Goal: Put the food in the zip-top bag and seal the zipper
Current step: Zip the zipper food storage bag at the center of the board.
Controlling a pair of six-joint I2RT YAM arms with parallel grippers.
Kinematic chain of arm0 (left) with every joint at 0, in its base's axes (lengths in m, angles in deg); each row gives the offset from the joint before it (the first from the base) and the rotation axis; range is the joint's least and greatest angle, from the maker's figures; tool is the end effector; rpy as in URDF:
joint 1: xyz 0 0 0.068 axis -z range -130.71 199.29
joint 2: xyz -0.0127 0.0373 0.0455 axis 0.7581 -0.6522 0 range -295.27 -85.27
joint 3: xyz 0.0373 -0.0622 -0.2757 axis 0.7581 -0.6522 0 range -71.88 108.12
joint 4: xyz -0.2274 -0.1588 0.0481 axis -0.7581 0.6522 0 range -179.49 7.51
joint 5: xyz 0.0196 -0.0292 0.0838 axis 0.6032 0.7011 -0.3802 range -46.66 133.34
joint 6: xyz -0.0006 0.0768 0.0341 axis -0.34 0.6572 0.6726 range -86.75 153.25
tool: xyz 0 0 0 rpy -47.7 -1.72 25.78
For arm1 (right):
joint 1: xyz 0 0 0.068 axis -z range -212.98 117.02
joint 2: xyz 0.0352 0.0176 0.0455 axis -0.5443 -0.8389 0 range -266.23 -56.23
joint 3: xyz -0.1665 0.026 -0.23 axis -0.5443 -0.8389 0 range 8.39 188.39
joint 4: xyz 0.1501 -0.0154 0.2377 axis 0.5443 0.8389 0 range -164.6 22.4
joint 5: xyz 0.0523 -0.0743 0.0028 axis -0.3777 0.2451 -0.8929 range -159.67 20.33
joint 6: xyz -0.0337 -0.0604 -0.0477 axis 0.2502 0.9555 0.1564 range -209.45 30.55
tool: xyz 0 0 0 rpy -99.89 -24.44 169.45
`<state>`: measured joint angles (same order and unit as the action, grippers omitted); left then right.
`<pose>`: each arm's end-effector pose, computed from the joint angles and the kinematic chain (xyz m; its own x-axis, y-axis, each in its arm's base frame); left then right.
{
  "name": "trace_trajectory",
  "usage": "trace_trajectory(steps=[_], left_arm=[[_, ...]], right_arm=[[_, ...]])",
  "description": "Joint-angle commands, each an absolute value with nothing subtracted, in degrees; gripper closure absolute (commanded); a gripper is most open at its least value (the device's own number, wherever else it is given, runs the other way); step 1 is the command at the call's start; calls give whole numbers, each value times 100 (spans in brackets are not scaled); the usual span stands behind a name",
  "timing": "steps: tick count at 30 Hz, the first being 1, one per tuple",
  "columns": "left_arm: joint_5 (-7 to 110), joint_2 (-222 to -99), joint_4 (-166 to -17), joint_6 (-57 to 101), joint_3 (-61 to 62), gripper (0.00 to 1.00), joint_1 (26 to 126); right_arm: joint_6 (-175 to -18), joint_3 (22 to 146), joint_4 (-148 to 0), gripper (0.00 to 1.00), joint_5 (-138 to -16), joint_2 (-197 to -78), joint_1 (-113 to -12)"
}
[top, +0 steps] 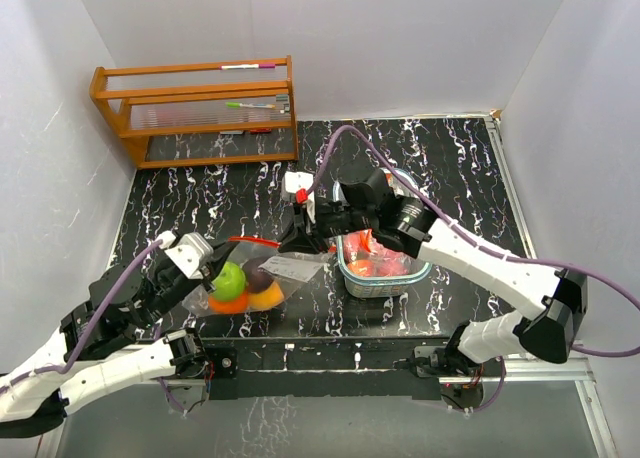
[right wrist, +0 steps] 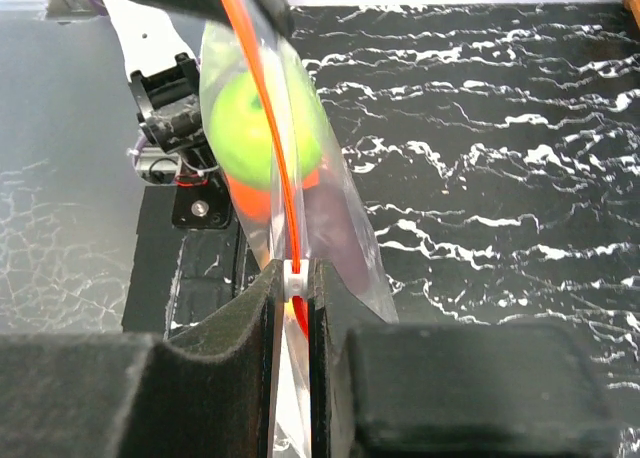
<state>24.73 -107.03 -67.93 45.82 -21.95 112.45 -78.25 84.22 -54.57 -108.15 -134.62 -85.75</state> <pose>0.0717 -0.0895 0.4112 0.2035 0.0546 -0.9776 0.6743 0.7161 0.1804 0.1780 0.3101 0.3820 -0.0393 -0.3032 -0.9521 -0.9975 -0.0435 0.0550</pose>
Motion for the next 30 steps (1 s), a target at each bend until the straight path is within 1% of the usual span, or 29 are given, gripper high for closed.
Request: trace_trajectory(steps=[1, 12, 20, 30], left_arm=[[1430, -10559, -7434, 4786, -1863, 100, 11249], [270, -10717, -7737, 4822, -1915, 100, 11250], [143, -10816, -8009, 4858, -1996, 100, 11249], [33, -10834, -7988, 4785, -2023, 100, 11249]], right_arm=[[-7914, 8059, -5263, 92, -10350, -13043, -8458], [-8121, 7343, -5257, 92, -10057, -12450, -8300], [-8243, 7023, -5254, 92, -9868, -12203, -8289], [-8394, 6739, -5222, 92, -9291, -12053, -8255]])
